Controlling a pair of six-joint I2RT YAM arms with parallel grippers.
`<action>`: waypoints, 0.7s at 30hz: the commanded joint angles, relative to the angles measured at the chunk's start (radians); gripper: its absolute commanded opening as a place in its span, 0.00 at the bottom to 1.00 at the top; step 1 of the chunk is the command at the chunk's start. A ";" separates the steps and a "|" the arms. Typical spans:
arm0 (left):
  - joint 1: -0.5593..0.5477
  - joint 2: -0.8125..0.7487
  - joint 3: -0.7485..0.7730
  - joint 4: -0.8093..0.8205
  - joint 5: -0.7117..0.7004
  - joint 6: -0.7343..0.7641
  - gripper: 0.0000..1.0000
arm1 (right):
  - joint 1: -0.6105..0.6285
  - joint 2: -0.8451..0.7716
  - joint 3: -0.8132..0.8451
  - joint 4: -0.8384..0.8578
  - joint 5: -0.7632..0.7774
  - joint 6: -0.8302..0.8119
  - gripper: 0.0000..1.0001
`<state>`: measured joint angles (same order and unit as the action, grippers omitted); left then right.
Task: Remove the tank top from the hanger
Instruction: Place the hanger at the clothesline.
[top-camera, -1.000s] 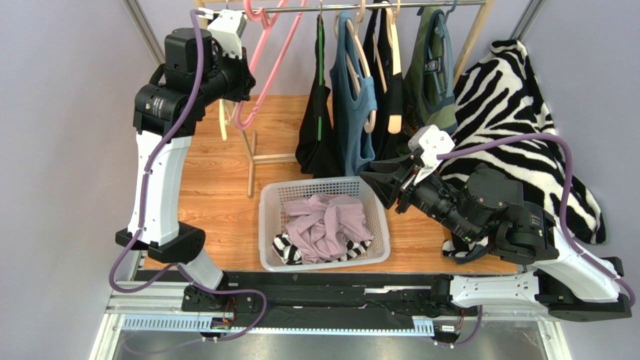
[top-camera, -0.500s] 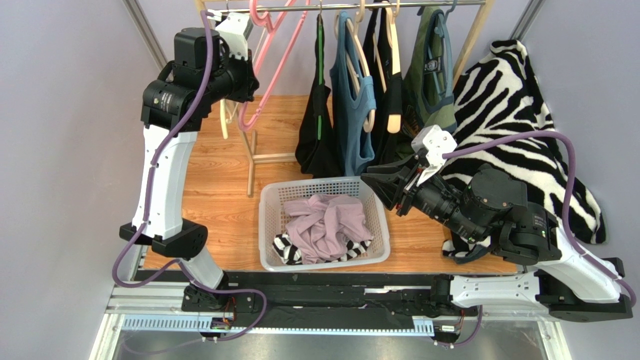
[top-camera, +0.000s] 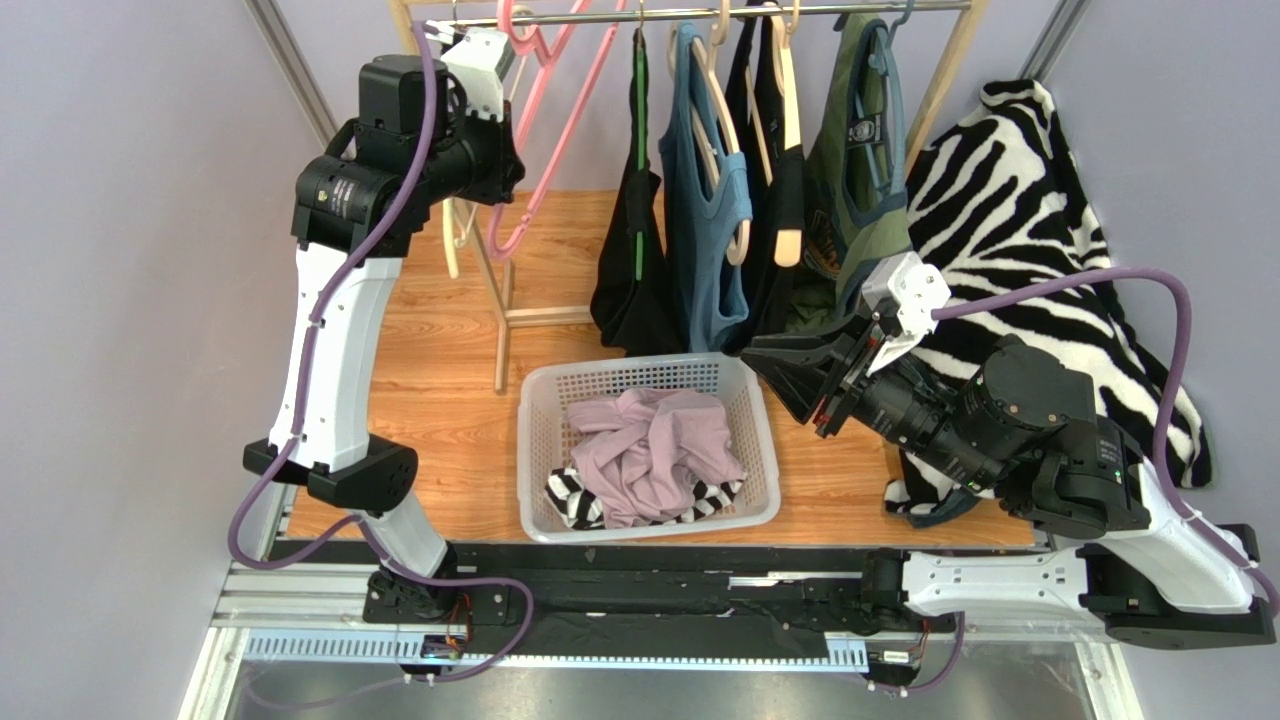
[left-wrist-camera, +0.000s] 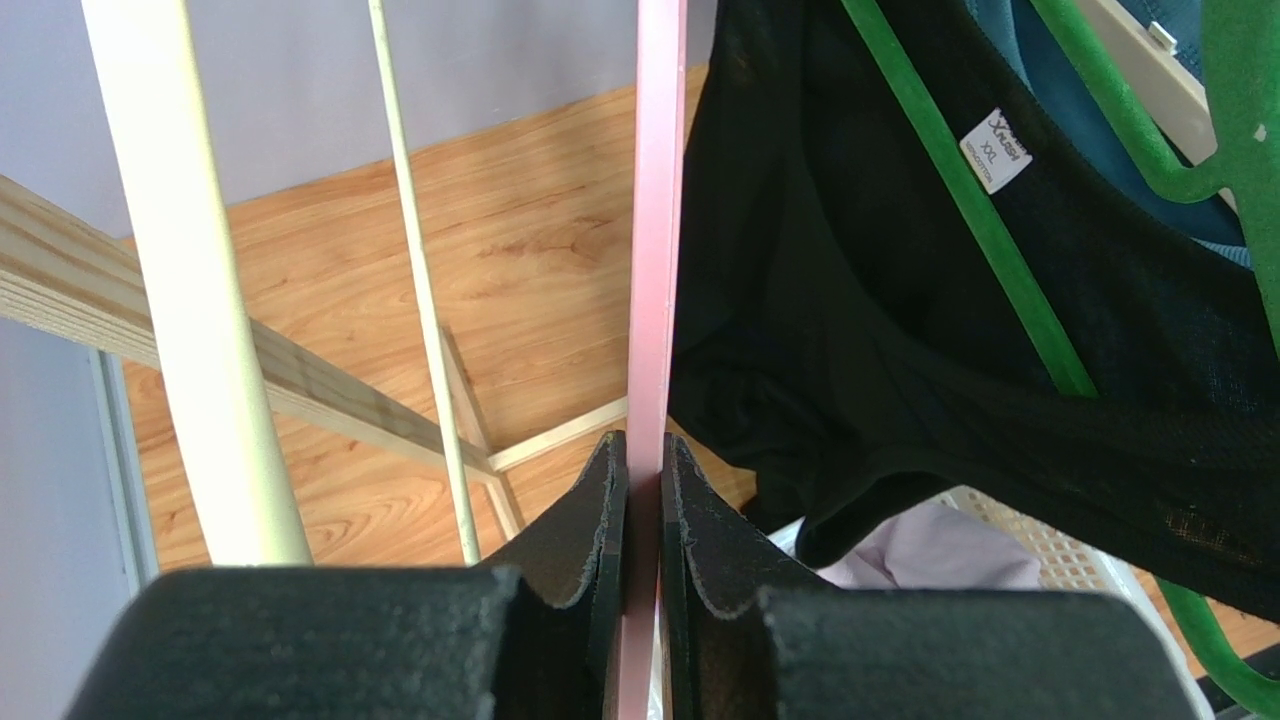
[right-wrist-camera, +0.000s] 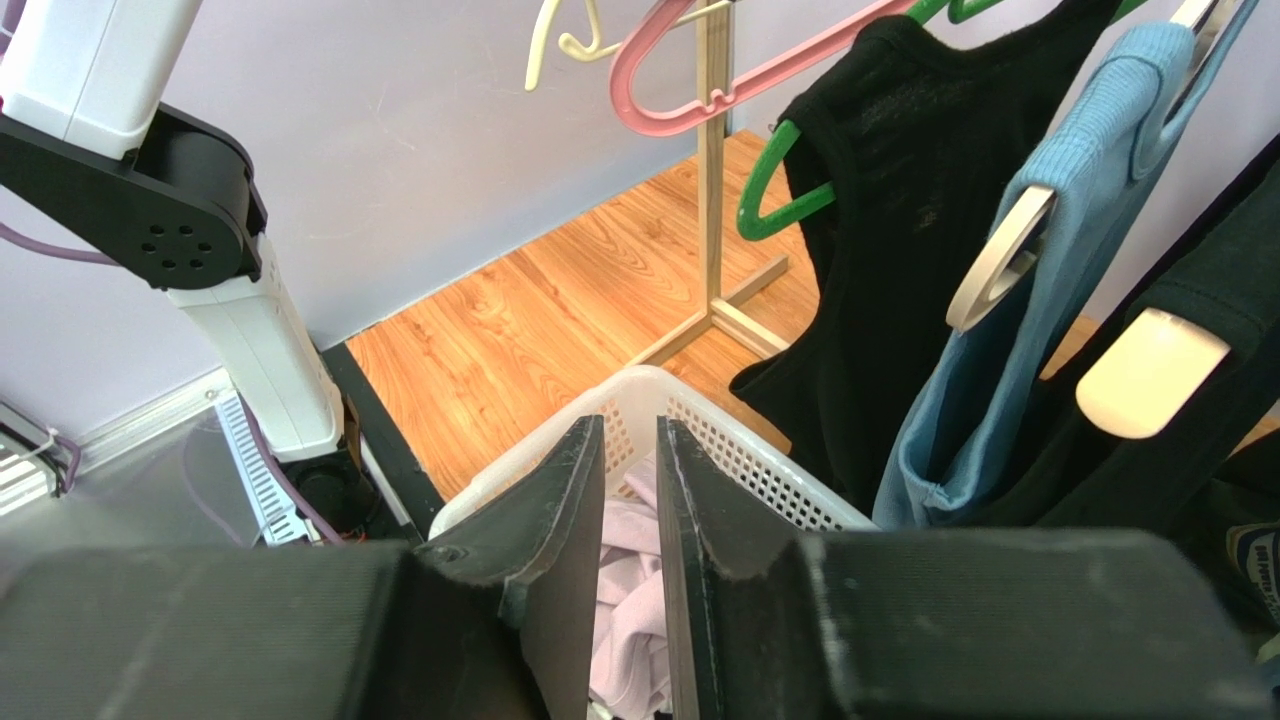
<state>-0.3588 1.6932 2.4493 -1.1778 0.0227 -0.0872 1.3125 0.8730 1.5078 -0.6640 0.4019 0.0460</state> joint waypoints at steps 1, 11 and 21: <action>0.004 -0.024 0.031 0.018 0.005 0.010 0.00 | -0.001 -0.011 -0.008 0.038 -0.015 0.031 0.23; 0.003 -0.180 0.004 0.007 0.002 0.052 0.00 | -0.002 0.015 0.008 0.058 -0.003 0.009 0.23; 0.004 -0.328 -0.077 -0.086 0.065 0.116 0.00 | -0.002 0.197 0.170 0.199 -0.049 -0.081 0.28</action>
<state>-0.3584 1.4391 2.4306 -1.2396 0.0326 -0.0174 1.3121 0.9951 1.5749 -0.5999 0.3779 0.0349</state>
